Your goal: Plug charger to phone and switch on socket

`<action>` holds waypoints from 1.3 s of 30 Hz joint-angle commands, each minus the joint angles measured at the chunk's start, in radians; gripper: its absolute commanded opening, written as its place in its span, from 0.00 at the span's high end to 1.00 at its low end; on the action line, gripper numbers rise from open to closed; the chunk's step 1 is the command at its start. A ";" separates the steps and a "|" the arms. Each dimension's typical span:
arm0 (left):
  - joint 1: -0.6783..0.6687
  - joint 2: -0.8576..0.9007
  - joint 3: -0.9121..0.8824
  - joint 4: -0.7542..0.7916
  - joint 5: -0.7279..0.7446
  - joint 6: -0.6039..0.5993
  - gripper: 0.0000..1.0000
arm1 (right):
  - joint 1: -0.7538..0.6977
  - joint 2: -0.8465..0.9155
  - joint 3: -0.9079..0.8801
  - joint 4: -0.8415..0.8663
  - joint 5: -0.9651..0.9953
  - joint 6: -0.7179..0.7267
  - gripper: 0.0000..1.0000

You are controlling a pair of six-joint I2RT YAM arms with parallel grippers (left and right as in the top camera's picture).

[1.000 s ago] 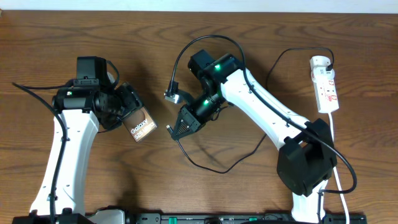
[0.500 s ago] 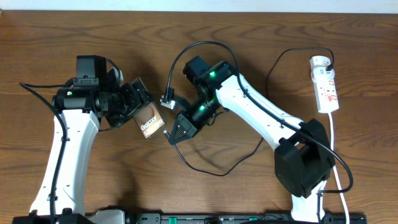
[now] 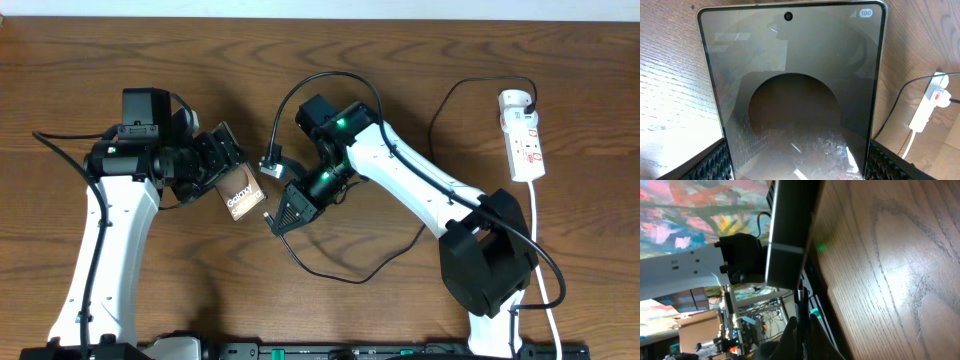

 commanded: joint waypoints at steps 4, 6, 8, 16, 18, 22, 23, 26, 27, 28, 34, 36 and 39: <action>-0.003 -0.005 -0.002 0.008 -0.007 -0.063 0.93 | 0.007 0.007 -0.005 0.027 -0.039 0.034 0.99; -0.003 -0.005 -0.002 0.008 -0.006 -0.080 0.93 | 0.009 0.007 -0.005 0.037 -0.038 0.034 0.99; -0.003 -0.005 -0.002 0.008 -0.007 -0.098 0.93 | 0.011 0.007 -0.005 0.049 -0.039 0.037 0.99; -0.003 -0.005 -0.002 0.002 -0.031 -0.111 0.93 | 0.024 0.007 -0.005 0.079 -0.039 0.058 0.99; -0.003 -0.005 -0.002 0.001 -0.033 -0.115 0.93 | 0.024 0.007 -0.005 0.079 -0.039 0.060 0.99; -0.003 -0.005 -0.002 0.001 -0.033 -0.117 0.93 | 0.024 0.007 -0.005 0.080 -0.039 0.060 0.99; -0.003 -0.005 -0.002 0.000 -0.033 -0.117 0.93 | 0.024 0.007 -0.005 0.080 -0.039 0.060 0.99; -0.003 -0.005 -0.002 -0.004 -0.033 -0.117 0.93 | 0.024 0.007 -0.005 0.083 -0.039 0.060 0.99; -0.003 -0.005 -0.002 -0.005 -0.033 -0.117 0.93 | 0.024 0.007 -0.005 0.083 -0.039 0.061 0.99; -0.003 -0.005 -0.002 -0.006 -0.033 -0.117 0.93 | 0.024 0.007 -0.005 0.083 -0.039 0.061 0.99; -0.004 -0.005 -0.002 -0.034 -0.093 -0.192 0.93 | 0.024 0.007 -0.005 0.084 -0.039 0.066 0.99; -0.004 -0.004 -0.002 -0.037 -0.093 -0.193 0.93 | 0.025 0.007 -0.005 0.087 -0.038 0.069 0.99; -0.004 -0.005 -0.002 -0.037 -0.092 -0.193 0.92 | 0.025 0.007 -0.005 0.091 -0.031 0.072 0.99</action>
